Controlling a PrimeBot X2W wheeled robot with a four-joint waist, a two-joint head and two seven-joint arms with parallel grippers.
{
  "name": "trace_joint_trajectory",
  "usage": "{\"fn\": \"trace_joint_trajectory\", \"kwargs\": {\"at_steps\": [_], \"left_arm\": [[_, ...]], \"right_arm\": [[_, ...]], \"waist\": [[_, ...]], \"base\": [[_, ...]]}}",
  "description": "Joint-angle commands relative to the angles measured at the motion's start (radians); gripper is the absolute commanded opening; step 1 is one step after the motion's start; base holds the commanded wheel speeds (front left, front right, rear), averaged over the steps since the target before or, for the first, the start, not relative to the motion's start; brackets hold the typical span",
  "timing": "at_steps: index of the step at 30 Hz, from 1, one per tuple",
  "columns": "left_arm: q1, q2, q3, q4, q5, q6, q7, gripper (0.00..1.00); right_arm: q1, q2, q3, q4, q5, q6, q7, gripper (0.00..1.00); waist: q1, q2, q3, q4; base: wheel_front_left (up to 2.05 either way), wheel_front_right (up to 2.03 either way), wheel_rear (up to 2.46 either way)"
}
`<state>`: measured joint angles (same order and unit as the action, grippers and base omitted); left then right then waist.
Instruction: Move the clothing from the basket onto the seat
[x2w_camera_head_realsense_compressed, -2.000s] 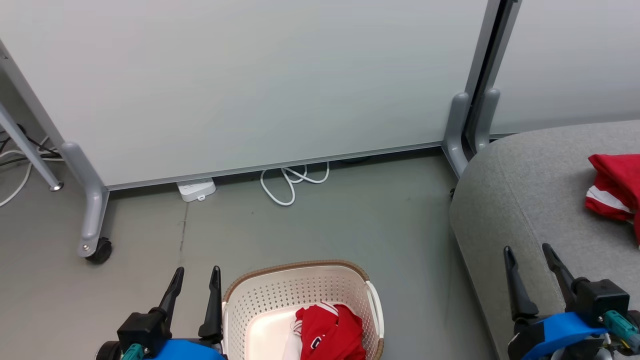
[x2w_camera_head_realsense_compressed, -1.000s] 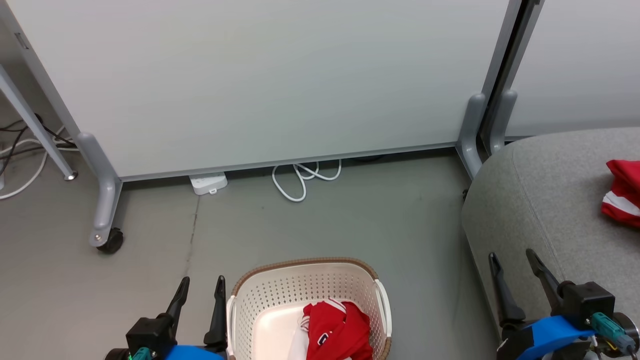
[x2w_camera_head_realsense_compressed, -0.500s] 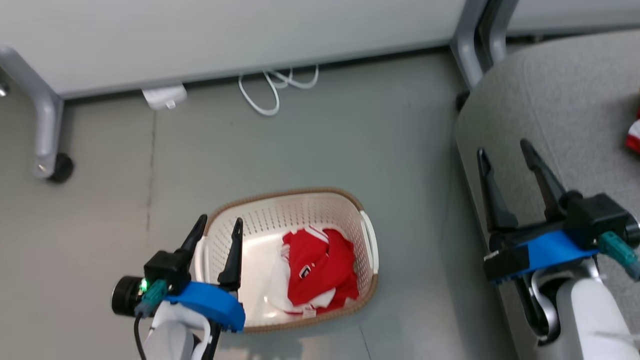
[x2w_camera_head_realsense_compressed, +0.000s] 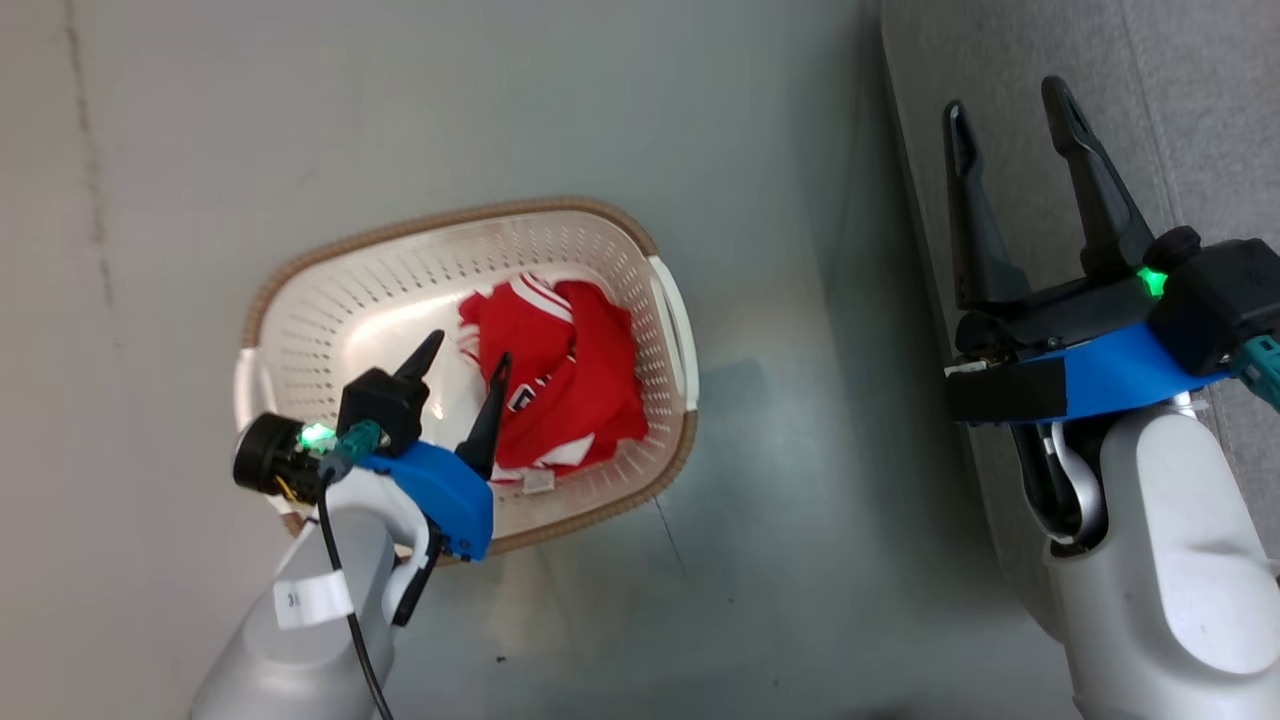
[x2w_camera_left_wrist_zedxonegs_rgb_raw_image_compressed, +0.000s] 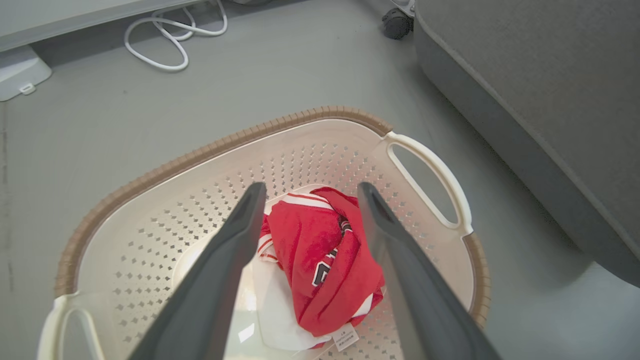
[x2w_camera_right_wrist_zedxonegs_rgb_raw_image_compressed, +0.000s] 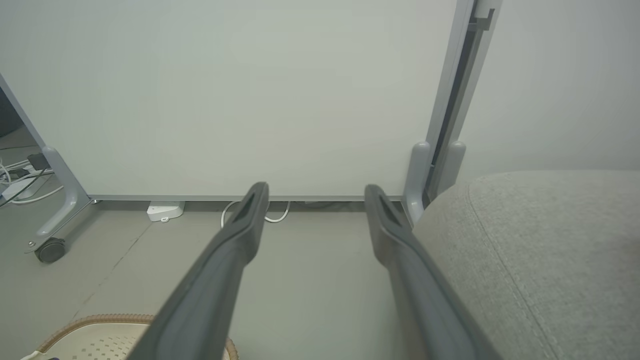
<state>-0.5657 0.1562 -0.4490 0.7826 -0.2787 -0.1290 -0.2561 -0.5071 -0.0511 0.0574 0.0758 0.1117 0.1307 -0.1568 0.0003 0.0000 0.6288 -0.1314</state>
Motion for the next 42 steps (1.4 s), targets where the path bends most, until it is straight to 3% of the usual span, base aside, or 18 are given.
{"fn": "trace_joint_trajectory", "kwargs": {"at_steps": [1, 14, 25, 38, 40, 42], "left_arm": [[-0.039, 0.012, -0.009, 0.016, -0.008, -0.002, 0.001, 1.0], [-0.21, 0.061, -0.197, 0.209, -0.092, -0.002, 0.037, 1.0], [-0.286, 0.083, -0.225, 0.322, -0.148, -0.002, 0.067, 1.0], [-0.291, 0.071, -0.302, 0.329, -0.251, -0.002, 0.167, 1.0], [-0.294, 0.071, -0.316, 0.325, -0.262, -0.002, 0.168, 0.02], [-0.295, 0.072, -0.329, 0.321, -0.273, -0.002, 0.171, 0.0]], "right_arm": [[-0.023, 0.001, 0.006, 0.004, 0.013, 0.0, -0.009, 1.0], [-0.108, 0.001, 0.079, 0.038, 0.093, 0.0, -0.081, 1.0], [-0.149, 0.001, 0.133, 0.033, 0.141, 0.0, -0.105, 1.0], [-0.132, 0.001, 0.141, 0.028, 0.164, 0.0, -0.109, 1.0], [-0.129, 0.001, 0.14, 0.024, 0.166, 0.0, -0.11, 1.0], [-0.128, 0.001, 0.138, 0.024, 0.168, 0.0, -0.11, 1.0]], "waist": [[-0.0003, 0.0, 0.094, -0.058], [-0.0003, 0.0, 0.25, -0.165], [-0.0003, 0.0, 0.328, -0.236], [-0.0003, 0.0, 0.339, -0.25], [-0.0003, 0.0, 0.339, -0.25], [-0.0003, 0.0, 0.339, -0.25]], "base": [[0.0, 0.0, 0.0], [0.0, 0.0, 0.0], [0.0, 0.0, 0.0], [0.0, 0.0, 0.0], [0.0, 0.0, 0.0], [0.0, 0.0, 0.0]]}}
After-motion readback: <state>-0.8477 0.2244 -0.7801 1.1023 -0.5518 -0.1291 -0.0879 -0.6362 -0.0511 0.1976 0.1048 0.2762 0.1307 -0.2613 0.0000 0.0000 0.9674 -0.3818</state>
